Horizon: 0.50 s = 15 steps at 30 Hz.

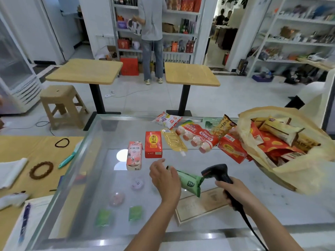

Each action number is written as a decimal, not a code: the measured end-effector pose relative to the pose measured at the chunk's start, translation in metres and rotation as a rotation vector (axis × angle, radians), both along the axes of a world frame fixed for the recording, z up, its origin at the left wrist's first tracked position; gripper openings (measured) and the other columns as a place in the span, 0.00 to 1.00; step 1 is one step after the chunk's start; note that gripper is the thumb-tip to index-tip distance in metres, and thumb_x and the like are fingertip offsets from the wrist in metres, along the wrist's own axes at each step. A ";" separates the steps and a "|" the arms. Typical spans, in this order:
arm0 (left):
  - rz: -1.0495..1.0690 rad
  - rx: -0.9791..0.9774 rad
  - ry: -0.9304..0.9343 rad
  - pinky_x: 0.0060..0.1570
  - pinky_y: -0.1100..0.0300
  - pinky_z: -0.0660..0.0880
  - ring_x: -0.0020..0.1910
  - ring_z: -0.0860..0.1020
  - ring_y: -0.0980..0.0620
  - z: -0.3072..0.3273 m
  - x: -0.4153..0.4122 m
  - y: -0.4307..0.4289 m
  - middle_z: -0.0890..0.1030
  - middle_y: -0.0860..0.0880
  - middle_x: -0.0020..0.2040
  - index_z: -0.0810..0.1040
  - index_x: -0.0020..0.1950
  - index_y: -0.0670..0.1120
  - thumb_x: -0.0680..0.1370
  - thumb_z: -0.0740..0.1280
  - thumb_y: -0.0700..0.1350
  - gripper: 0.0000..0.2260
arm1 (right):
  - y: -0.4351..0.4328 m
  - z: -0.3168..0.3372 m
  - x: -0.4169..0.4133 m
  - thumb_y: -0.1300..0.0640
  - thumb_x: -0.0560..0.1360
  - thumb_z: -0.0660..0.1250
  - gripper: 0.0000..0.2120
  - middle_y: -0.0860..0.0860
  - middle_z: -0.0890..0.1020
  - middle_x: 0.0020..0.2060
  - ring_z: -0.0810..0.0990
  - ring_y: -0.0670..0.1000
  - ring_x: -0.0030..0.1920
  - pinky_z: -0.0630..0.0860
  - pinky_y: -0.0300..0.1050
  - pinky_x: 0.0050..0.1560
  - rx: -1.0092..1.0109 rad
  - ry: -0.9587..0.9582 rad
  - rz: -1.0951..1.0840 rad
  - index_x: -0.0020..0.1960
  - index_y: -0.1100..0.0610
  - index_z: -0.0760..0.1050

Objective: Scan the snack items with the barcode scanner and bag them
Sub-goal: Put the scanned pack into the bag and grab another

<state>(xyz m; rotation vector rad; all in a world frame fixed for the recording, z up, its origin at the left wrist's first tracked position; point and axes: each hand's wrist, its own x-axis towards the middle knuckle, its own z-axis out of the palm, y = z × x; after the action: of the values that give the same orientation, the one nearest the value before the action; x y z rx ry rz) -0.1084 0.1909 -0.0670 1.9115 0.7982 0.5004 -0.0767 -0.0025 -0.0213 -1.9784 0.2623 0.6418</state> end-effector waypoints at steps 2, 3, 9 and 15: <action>-0.329 0.303 -0.175 0.63 0.61 0.63 0.65 0.63 0.54 -0.017 -0.015 0.007 0.69 0.50 0.66 0.71 0.61 0.48 0.79 0.59 0.42 0.12 | -0.006 0.002 0.004 0.56 0.76 0.67 0.11 0.55 0.73 0.28 0.71 0.49 0.22 0.66 0.39 0.22 0.000 0.005 -0.009 0.53 0.63 0.73; -0.474 0.488 -0.212 0.65 0.60 0.62 0.66 0.64 0.55 -0.028 -0.016 0.011 0.72 0.52 0.65 0.72 0.61 0.49 0.79 0.58 0.46 0.12 | -0.008 0.002 0.006 0.56 0.76 0.67 0.11 0.55 0.74 0.29 0.71 0.50 0.23 0.67 0.39 0.22 0.003 0.011 -0.011 0.53 0.63 0.73; -0.733 0.987 0.016 0.57 0.59 0.73 0.57 0.77 0.54 -0.036 -0.006 0.019 0.79 0.55 0.57 0.74 0.62 0.52 0.76 0.45 0.68 0.30 | -0.015 -0.001 0.016 0.56 0.76 0.67 0.10 0.55 0.74 0.28 0.71 0.50 0.23 0.66 0.39 0.23 -0.024 -0.001 -0.057 0.52 0.62 0.73; -0.695 0.987 0.286 0.28 0.61 0.66 0.29 0.75 0.51 0.009 0.019 -0.009 0.77 0.50 0.31 0.79 0.42 0.47 0.73 0.52 0.69 0.28 | -0.025 -0.003 0.024 0.56 0.77 0.67 0.11 0.55 0.73 0.26 0.69 0.51 0.23 0.66 0.40 0.23 -0.030 -0.022 -0.199 0.52 0.64 0.72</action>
<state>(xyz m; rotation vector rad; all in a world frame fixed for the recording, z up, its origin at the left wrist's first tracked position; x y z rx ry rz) -0.0897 0.1821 -0.0580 3.0280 -0.0580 0.1705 -0.0525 -0.0276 -0.0247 -1.9570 0.4511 0.4904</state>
